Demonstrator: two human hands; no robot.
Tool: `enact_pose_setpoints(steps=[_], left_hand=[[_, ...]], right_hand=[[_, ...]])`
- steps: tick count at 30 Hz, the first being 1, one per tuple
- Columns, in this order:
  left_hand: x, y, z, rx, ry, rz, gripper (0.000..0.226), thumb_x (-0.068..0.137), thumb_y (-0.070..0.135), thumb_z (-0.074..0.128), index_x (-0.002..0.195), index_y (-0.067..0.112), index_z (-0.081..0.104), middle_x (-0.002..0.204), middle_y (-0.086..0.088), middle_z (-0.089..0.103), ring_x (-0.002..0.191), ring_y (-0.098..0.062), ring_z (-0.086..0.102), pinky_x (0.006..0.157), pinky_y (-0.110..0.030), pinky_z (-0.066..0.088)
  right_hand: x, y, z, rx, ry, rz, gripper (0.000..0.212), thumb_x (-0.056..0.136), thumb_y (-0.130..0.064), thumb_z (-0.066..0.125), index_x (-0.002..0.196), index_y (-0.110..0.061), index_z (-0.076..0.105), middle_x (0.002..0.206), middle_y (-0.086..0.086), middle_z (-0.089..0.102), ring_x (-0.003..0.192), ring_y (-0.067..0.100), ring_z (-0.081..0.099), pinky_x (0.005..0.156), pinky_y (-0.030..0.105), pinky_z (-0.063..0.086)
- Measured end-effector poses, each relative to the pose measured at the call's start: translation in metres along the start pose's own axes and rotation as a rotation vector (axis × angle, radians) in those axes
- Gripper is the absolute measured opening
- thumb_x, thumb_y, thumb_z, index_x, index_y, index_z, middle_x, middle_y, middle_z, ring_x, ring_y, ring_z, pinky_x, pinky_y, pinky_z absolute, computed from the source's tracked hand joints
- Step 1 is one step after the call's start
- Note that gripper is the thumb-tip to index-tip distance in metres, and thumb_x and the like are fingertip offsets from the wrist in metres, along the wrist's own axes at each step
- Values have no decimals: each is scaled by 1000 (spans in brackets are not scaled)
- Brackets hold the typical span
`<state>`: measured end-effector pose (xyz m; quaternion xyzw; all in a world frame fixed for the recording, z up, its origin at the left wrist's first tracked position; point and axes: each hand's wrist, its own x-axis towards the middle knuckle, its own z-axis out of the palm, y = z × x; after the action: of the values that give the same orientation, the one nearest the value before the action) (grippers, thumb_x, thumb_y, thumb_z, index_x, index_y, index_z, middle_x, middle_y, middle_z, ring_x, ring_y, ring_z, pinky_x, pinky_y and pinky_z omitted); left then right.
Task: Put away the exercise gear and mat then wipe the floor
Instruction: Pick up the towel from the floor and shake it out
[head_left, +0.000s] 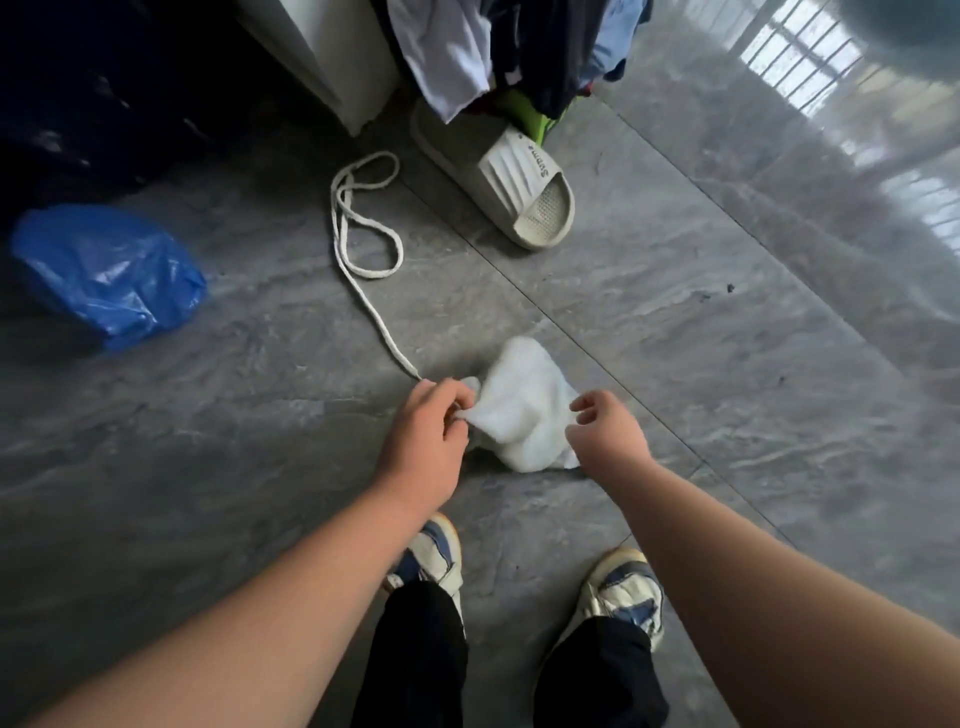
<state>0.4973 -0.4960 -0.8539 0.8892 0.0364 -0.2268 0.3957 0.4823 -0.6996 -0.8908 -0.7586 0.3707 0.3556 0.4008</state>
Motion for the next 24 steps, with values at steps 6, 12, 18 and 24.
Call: enact_pose_setpoints(steps=[6,12,18,24], left_hand=[[-35,83,-58,-275,-68,-21,44,90,-11,46,84,32,49,93,-1,63,82,-22,61,75,-26,53],[-79,201,-146,-435,-135,-33,50,90,-17,43,76,30,53,101,-4,69,97,-14,65,87,-31,54],[-154,381,-274,-577,-237,56,33,93,-19,39,86,11,50,99,-7,65,92,-10,64,80,-30,57],[-236,526,-373,-635,-365,202,37,95,-14,42,84,19,55,93,-5,65,87,-22,59,77,-44,57]], right_hand=[[-88,-31,-17,81,-2,-321,72,84,-10,61,142,-43,34,136,-14,44,117,8,50,80,20,47],[-220,-81,-97,245,33,-383,67,85,-14,64,142,-38,40,139,-11,49,122,4,50,102,37,48],[-393,-144,-225,376,146,-385,73,86,-3,66,146,-32,36,136,-7,49,122,10,50,99,32,47],[-536,-187,-312,385,189,-492,95,79,-8,74,155,-31,20,150,-8,35,132,14,42,108,40,42]])
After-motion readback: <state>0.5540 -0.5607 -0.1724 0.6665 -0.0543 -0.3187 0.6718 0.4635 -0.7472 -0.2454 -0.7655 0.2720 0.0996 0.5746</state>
